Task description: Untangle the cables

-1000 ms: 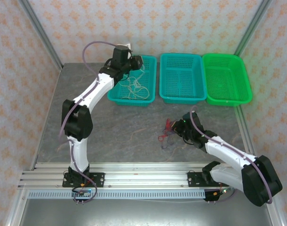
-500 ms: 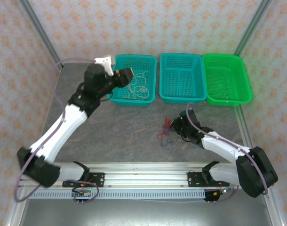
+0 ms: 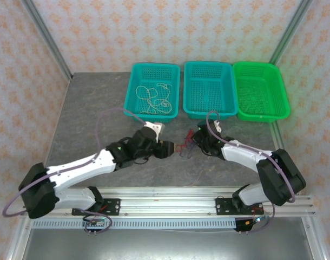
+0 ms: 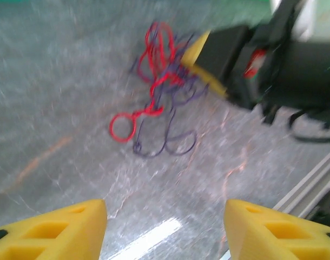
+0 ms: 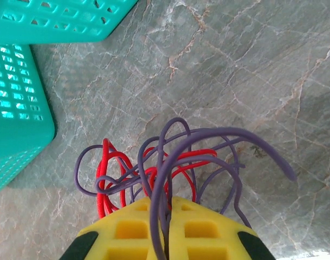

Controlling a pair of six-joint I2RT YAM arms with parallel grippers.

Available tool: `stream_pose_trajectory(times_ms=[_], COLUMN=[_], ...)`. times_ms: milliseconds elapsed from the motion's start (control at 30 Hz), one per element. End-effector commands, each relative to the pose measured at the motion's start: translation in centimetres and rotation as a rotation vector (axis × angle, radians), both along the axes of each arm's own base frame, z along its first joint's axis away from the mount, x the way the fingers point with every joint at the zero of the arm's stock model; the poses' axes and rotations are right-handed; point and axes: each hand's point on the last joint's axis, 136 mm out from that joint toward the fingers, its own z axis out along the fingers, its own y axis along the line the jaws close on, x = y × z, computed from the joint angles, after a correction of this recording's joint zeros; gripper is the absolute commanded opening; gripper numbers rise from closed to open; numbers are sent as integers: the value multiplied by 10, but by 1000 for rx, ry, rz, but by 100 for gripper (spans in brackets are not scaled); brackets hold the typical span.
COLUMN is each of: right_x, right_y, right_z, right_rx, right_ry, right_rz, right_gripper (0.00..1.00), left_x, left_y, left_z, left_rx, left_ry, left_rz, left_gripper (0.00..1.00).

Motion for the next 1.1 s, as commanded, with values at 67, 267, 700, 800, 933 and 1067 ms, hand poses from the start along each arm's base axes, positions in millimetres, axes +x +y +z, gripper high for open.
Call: stream_pose_trajectory(times_ms=[67,267,700,800,933,1067], right_x=[1,-6,-16,-18,-29,-37], right_y=[-2,-2,-13,-17,-52,-81], right_z=[1,0,4,5,-1,-4], right_rx=[-17,-9,-38,-50,-149,-173], right_ry=[-12,-10,-31,-30,10,15], right_rz=[-3,23,22,9,-136,-255], right_gripper=[0,0,0,0,0,0], left_x=[-9,6,43,45,40,37], left_y=[-48,-74,-118,-120,-114,-98], left_z=[-6,-32,-71,-85,-86,-74], left_rx=[-29,125,221,229,204,187], left_ry=[-53,-147,-165,-139,-129,-137], left_rz=[-124,-239,-274,-260,-248,-209], left_gripper=[60,61,67,49,26,0])
